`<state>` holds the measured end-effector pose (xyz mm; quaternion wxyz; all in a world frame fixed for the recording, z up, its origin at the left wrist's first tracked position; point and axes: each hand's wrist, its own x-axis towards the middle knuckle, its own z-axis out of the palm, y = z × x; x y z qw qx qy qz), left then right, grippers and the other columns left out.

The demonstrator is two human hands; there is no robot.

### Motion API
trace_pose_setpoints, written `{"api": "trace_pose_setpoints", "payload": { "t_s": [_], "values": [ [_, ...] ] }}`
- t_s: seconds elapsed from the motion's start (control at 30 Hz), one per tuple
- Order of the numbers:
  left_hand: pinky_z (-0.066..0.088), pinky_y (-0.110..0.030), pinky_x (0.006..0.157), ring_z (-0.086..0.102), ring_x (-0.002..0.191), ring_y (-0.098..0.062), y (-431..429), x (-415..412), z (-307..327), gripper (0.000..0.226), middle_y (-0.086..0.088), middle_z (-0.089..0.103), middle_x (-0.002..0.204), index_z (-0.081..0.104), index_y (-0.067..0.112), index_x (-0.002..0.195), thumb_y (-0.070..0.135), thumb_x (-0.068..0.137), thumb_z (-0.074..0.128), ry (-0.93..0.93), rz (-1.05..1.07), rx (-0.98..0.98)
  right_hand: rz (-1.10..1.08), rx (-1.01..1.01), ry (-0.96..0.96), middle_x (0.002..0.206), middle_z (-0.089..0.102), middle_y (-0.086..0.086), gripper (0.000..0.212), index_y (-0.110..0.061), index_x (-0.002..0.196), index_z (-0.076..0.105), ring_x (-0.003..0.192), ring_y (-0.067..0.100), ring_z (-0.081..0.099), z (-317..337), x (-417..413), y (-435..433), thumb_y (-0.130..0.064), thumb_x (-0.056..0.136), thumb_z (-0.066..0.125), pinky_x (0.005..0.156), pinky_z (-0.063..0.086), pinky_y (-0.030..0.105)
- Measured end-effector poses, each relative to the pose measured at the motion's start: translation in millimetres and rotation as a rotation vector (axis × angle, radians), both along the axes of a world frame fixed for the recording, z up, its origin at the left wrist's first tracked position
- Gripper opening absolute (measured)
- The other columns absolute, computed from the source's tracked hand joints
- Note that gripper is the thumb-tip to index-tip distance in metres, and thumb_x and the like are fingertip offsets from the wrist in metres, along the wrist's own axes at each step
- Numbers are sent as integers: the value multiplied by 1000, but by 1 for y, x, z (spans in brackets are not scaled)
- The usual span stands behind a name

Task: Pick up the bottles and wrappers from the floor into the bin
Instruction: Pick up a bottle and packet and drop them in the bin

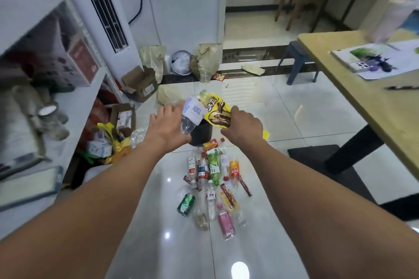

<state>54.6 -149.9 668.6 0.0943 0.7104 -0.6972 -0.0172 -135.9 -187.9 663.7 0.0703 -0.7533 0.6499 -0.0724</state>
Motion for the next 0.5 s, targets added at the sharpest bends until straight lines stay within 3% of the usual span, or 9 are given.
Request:
{"api": "trace_pose_setpoints", "payload": {
  "t_s": [0.2,0.33,0.5],
  "values": [
    [31,-49,100,34,121,-32,6,-1,101,93,-14,40,129,20,15,142,44,68,69,29,10,24,-12,47,-33,110,60,9,45,-11,115,44,102,31,56,105,9,18,-36,82,62,71,34,33],
    [28,-50,104,26,131,-37,7,3,139,97,-14,37,134,14,17,145,44,70,69,33,18,36,-38,41,-16,111,60,9,45,-12,115,43,103,31,56,142,14,23,-38,84,62,71,34,34],
    [33,-46,95,36,117,-33,14,18,163,93,-14,40,128,20,16,142,42,67,69,16,-14,-2,-58,13,-24,109,60,9,44,-12,114,44,101,31,57,162,34,35,-38,83,62,71,34,34]
  ]
}}
